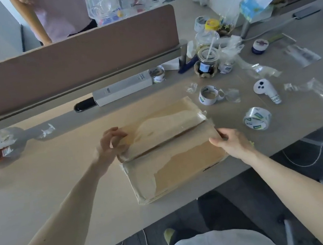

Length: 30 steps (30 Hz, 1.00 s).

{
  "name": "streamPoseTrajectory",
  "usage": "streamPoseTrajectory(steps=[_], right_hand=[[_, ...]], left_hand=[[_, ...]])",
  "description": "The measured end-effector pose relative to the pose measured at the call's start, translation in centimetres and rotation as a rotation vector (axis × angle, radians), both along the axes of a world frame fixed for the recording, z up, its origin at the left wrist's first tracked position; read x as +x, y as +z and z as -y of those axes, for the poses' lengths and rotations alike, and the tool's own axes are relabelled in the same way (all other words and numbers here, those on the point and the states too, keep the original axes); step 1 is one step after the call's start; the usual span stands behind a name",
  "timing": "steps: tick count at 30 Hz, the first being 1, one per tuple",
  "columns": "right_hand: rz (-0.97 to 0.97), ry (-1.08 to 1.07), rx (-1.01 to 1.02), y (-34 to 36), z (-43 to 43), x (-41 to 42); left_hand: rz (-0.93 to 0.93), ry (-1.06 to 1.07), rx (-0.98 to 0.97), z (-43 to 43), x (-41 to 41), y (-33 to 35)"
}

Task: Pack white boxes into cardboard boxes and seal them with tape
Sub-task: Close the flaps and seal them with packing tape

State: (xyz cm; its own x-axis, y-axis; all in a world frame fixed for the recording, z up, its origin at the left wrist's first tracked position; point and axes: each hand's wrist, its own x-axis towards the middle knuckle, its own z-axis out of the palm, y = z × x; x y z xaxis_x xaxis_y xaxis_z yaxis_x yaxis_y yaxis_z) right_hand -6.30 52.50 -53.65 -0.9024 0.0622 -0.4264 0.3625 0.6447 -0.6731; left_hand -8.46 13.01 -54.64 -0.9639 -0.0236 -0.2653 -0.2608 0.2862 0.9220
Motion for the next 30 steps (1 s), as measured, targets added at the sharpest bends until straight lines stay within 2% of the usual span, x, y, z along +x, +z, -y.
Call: streamPoseTrajectory(steps=[3,5,7,9,11,15,18,21,25,30], right_hand=[[0.000,-0.016,0.008,-0.1,-1.7,0.7],[0.003,-0.010,-0.001,-0.1,-2.4,0.9],[-0.007,0.011,-0.001,-0.2,-3.0,0.8],[-0.019,0.049,0.006,-0.1,-3.3,0.7],[-0.023,0.091,0.003,-0.1,-3.6,0.4],[0.008,0.200,0.003,-0.5,-5.3,-0.9],[-0.051,0.166,0.035,-0.9,-8.9,-3.5],[-0.127,0.047,0.179,-2.4,-13.9,-8.0],[-0.021,0.076,0.321,-5.0,-18.2,-13.0],[0.174,0.158,0.385,-7.5,-19.8,-15.4]], left_hand=[[-0.103,-0.070,-0.285,-2.4,-0.4,-0.3],[-0.117,-0.120,-0.370,-3.5,-0.5,0.0],[-0.021,-0.208,-0.485,-4.3,-1.1,0.9],[0.118,-0.276,-0.775,-5.9,-1.9,2.3],[0.160,-0.354,-0.996,-9.3,-2.3,3.6],[0.155,-0.527,-0.948,-18.9,-1.4,1.8],[0.106,-0.412,-0.994,-22.7,-0.5,-0.5],[-0.005,-0.306,-1.058,-23.2,0.4,-1.4],[-0.033,-0.245,-1.061,-23.3,0.4,-1.8],[-0.030,-0.194,-1.062,-23.5,0.6,-2.0]])
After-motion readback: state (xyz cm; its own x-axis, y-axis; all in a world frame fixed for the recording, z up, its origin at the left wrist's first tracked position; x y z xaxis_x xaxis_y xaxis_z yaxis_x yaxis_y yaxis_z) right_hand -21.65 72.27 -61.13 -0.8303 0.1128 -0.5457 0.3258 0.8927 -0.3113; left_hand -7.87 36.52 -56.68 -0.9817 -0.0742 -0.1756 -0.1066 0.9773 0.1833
